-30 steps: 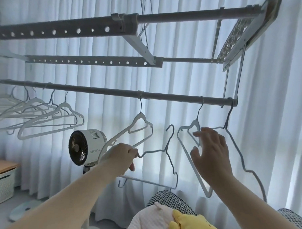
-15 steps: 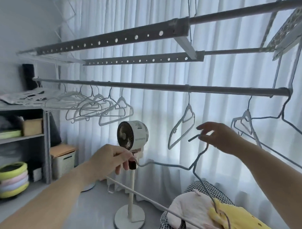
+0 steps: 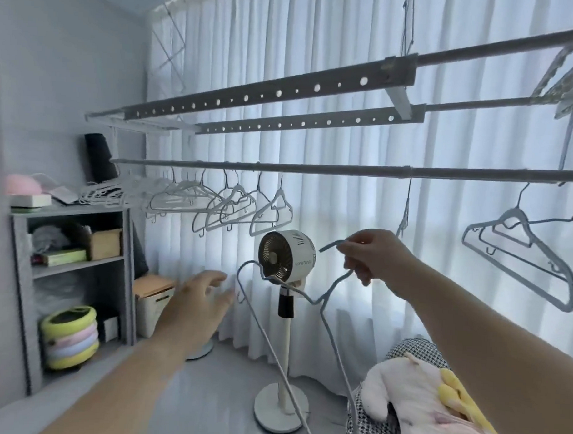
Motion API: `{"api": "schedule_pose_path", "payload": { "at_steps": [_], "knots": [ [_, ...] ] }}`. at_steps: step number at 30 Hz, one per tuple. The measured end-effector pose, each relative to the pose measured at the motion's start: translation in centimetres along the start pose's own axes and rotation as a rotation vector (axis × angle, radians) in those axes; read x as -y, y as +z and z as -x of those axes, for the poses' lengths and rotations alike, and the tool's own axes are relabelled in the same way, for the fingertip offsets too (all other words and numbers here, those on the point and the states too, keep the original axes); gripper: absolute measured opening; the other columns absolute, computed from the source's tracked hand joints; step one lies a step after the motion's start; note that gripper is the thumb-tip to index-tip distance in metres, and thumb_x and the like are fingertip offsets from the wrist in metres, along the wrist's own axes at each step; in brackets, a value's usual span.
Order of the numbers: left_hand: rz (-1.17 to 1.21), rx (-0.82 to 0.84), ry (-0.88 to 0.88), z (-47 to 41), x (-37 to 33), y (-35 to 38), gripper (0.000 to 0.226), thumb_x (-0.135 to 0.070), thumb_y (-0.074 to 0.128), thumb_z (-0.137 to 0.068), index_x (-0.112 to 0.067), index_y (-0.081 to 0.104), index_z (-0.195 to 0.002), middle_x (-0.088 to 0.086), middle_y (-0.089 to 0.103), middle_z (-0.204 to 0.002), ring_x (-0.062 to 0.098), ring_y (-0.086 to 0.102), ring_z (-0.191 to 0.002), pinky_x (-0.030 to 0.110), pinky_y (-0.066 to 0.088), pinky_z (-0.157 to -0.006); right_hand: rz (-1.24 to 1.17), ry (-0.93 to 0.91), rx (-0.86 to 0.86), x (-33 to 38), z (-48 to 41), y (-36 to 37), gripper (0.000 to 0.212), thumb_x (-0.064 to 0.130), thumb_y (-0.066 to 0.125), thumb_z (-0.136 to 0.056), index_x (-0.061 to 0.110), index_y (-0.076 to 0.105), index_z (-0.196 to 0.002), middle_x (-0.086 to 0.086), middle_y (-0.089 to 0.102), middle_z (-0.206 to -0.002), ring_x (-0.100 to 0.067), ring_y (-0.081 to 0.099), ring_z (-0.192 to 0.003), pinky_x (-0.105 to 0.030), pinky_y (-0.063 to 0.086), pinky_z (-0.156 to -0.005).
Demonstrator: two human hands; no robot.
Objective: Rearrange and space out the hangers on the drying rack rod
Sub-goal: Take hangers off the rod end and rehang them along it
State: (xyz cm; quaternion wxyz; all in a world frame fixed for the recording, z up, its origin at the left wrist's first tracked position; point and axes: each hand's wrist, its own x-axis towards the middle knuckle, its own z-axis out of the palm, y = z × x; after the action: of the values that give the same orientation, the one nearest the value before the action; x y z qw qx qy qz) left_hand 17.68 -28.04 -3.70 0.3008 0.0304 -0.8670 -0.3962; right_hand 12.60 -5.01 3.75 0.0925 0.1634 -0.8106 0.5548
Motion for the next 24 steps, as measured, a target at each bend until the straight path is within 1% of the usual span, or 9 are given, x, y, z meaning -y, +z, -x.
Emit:
{"api": "schedule_pose_path", "payload": {
  "at_steps": [2,3,5,7,10,13,16,19,24],
  "knots": [
    [0.035,0.119,-0.031,1.3,-0.1,-0.1,0.037,-0.031,0.049,-0.091,-0.014,0.049,-0.124,-0.001,0.056,-0.11,0.014,0.051,-0.099,0.021,0.043,-0.07,-0.128,0.022,-0.011,0.9,0.2,2.3,0.013,0.004,0.055,-0.089,0.0,0.055,-0.076,-0.008,0.053,-0.056,-0.003,0.041,-0.023,-0.014,0.039,-0.031],
    [0.07,0.196,-0.06,1.9,-0.3,-0.2,0.043,-0.037,0.049,-0.09,-0.014,0.047,-0.126,-0.003,0.055,-0.107,0.014,0.052,-0.098,0.021,0.043,-0.068,-0.191,0.035,-0.031,1.3,0.2,3.3,0.008,0.004,0.055,-0.089,-0.002,0.055,-0.083,-0.009,0.053,-0.057,-0.003,0.042,-0.023,-0.014,0.041,-0.031],
    [0.12,0.377,-0.098,2.9,-0.5,-0.4,0.066,-0.054,0.046,-0.08,-0.016,0.039,-0.133,-0.003,0.055,-0.113,0.016,0.057,-0.1,0.025,0.045,-0.079,-0.308,0.052,-0.084,2.1,0.2,4.8,0.009,0.004,0.054,-0.089,-0.003,0.056,-0.095,-0.009,0.052,-0.058,-0.003,0.044,-0.023,-0.014,0.044,-0.032],
    [0.07,0.516,-0.089,3.6,-0.9,-0.6,0.083,-0.065,0.042,-0.069,-0.02,0.029,-0.138,-0.008,0.053,-0.114,0.012,0.06,-0.095,0.025,0.048,-0.079,-0.412,0.06,-0.117,2.8,0.3,5.9,0.007,0.003,0.053,-0.09,-0.003,0.054,-0.092,-0.01,0.05,-0.058,-0.004,0.045,-0.022,-0.015,0.045,-0.031],
    [-0.041,0.461,-0.022,3.9,-1.1,-0.5,0.07,-0.047,0.055,-0.084,-0.024,0.022,-0.141,-0.011,0.054,-0.098,0.008,0.056,-0.077,0.024,0.05,-0.07,-0.462,0.064,-0.126,3.7,0.5,7.0,0.02,0.004,0.053,-0.09,0.0,0.051,-0.071,-0.01,0.048,-0.058,-0.003,0.044,-0.022,-0.015,0.045,-0.03],
    [-0.116,0.447,-0.006,4.2,-1.2,-0.2,0.06,-0.036,0.058,-0.085,-0.025,0.029,-0.137,-0.012,0.051,-0.083,0.011,0.057,-0.074,0.029,0.051,-0.075,-0.486,0.075,-0.143,3.8,0.7,7.7,0.025,0.004,0.053,-0.09,0.001,0.049,-0.066,-0.009,0.047,-0.057,-0.002,0.042,-0.021,-0.016,0.046,-0.031],
    [-0.048,0.502,-0.021,4.8,-1.6,0.3,0.025,-0.024,0.052,-0.089,-0.025,0.041,-0.112,-0.007,0.054,-0.065,0.009,0.053,-0.046,0.03,0.053,-0.063,-0.481,0.1,-0.167,3.7,0.9,7.8,0.026,0.003,0.052,-0.09,0.002,0.048,-0.065,-0.008,0.048,-0.056,-0.003,0.04,-0.021,-0.017,0.046,-0.031],
    [0.003,0.487,-0.025,4.7,-2.1,0.8,0.017,-0.02,0.038,-0.096,-0.019,0.045,-0.112,-0.001,0.049,-0.054,0.004,0.04,-0.024,0.017,0.041,-0.036,-0.461,0.118,-0.135,3.5,1.2,7.0,0.02,0.008,0.052,-0.091,0.001,0.049,-0.072,-0.008,0.051,-0.058,-0.003,0.042,-0.022,-0.019,0.05,-0.035],
    [0.14,0.561,-0.015,3.6,-3.6,1.2,0.012,-0.018,0.034,-0.098,-0.025,0.044,-0.097,-0.002,0.051,-0.043,0.005,0.035,-0.023,0.015,0.033,-0.031,-0.401,0.119,-0.143,2.9,1.7,3.7,0.021,0.022,0.048,-0.095,0.005,0.048,-0.083,-0.009,0.054,-0.065,-0.013,0.051,-0.035,-0.022,0.051,-0.039]
  ]
}}
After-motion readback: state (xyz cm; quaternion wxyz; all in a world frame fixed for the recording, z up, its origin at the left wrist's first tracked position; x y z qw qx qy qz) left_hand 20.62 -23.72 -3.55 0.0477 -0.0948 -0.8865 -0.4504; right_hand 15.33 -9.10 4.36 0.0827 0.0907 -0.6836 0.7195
